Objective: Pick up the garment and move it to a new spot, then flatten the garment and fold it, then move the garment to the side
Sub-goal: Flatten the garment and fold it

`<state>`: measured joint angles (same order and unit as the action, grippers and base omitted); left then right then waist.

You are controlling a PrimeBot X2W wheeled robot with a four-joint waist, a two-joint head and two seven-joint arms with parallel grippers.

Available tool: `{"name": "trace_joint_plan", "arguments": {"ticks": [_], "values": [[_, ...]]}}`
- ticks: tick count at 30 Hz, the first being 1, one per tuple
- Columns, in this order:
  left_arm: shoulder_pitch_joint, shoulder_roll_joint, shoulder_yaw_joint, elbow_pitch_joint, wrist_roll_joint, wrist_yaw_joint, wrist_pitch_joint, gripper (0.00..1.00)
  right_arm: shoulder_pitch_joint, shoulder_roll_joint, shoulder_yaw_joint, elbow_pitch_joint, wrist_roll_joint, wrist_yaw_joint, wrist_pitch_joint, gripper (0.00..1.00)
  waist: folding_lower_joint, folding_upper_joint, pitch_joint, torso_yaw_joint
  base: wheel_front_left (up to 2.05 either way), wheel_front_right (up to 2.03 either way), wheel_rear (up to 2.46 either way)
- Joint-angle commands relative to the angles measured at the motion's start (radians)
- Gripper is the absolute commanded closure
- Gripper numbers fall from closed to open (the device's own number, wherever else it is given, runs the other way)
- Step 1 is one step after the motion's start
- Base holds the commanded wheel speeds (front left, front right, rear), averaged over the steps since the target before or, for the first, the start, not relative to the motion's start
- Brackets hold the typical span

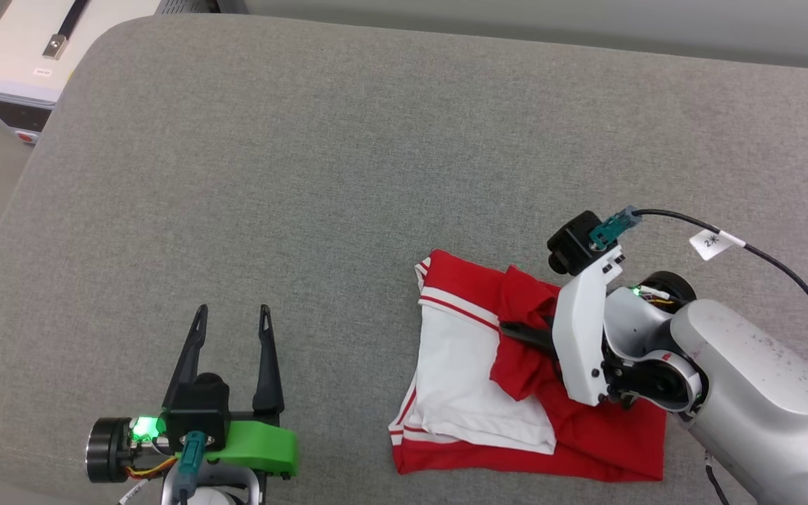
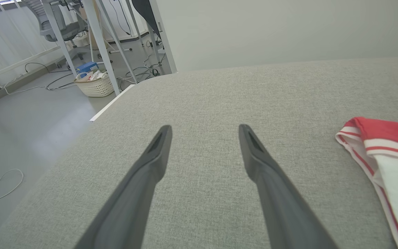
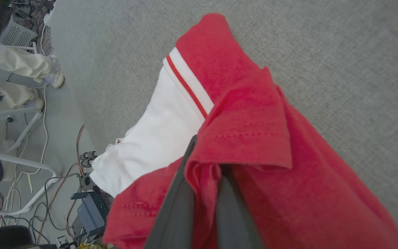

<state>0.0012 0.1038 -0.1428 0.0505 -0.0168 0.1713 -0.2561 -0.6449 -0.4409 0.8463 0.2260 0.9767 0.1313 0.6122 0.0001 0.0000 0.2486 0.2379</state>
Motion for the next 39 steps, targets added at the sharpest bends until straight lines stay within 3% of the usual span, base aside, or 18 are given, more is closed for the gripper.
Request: {"name": "trace_joint_plan", "arguments": {"ticks": [1, 2, 3, 4, 5, 9, 15, 23, 33, 39], "values": [[-0.019, -0.004, -0.001, 0.001, 0.01, 0.006, -0.006, 0.0, -0.017, 0.008, 0.016, 0.018, -0.006, -0.001, -0.008, 1.0, -0.0001, 0.0, 0.003, 0.0, 0.0, 0.0, 0.0], [-0.02, -0.005, -0.002, 0.002, 0.01, 0.007, -0.006, 0.0, -0.021, 0.011, 0.026, 0.03, -0.004, -0.001, -0.012, 1.0, -0.0001, 0.0, 0.003, -0.001, 0.0, 0.0, 0.0], [-0.021, -0.005, -0.002, 0.004, 0.009, 0.008, -0.006, 0.0, -0.021, 0.015, 0.031, 0.037, 0.003, -0.001, -0.017, 0.87, -0.0001, 0.0, 0.002, -0.001, 0.0, 0.0, 0.0], [-0.021, -0.005, 0.0, 0.007, 0.009, 0.009, -0.006, 0.0, -0.022, 0.017, 0.036, 0.043, 0.011, -0.001, -0.024, 0.13, -0.0001, 0.0, -0.004, -0.003, 0.0, 0.0, 0.0], [-0.02, -0.003, 0.004, 0.008, 0.009, 0.011, -0.006, 0.0, -0.024, 0.017, 0.041, 0.044, 0.011, -0.001, -0.035, 0.0, -0.0001, 0.0, -0.01, -0.007, 0.0, 0.0, 0.0], [-0.009, 0.011, 0.015, 0.01, 0.01, 0.013, -0.006, 0.0, -0.026, 0.0, 0.057, 0.011, 0.025, -0.001, -0.082, 0.0, -0.0001, 0.0, -0.035, -0.025, 0.0, 0.0, 0.0], [0.01, 0.03, 0.03, 0.006, 0.009, 0.015, -0.006, 0.0, 0.005, -0.082, 0.032, -0.089, 0.025, -0.001, -0.195, 0.0, -0.0001, 0.0, -0.083, -0.055, 0.0, 0.0, 0.0], [0.057, 0.047, 0.042, 0.002, 0.007, 0.016, -0.006, 0.0, 0.099, -0.163, -0.114, -0.166, -0.1, -0.001, -0.438, 0.0, -0.0001, 0.0, -0.137, -0.114, 0.0, 0.0, 0.0], [0.083, 0.064, 0.041, -0.017, 0.014, 0.016, -0.006, 0.0, 0.302, -0.057, -0.472, -0.12, -0.434, -0.001, -0.772, 0.0, -0.0001, 0.0, -0.175, -0.179, 0.0, 0.0, 0.0], [0.084, 0.072, 0.035, -0.034, 0.008, 0.004, -0.006, 0.0, 0.425, 0.048, -0.644, -0.141, -0.608, -0.001, -0.847, 0.0, -0.0001, 0.0, -0.198, -0.204, 0.0, 0.0, 0.0]]}}
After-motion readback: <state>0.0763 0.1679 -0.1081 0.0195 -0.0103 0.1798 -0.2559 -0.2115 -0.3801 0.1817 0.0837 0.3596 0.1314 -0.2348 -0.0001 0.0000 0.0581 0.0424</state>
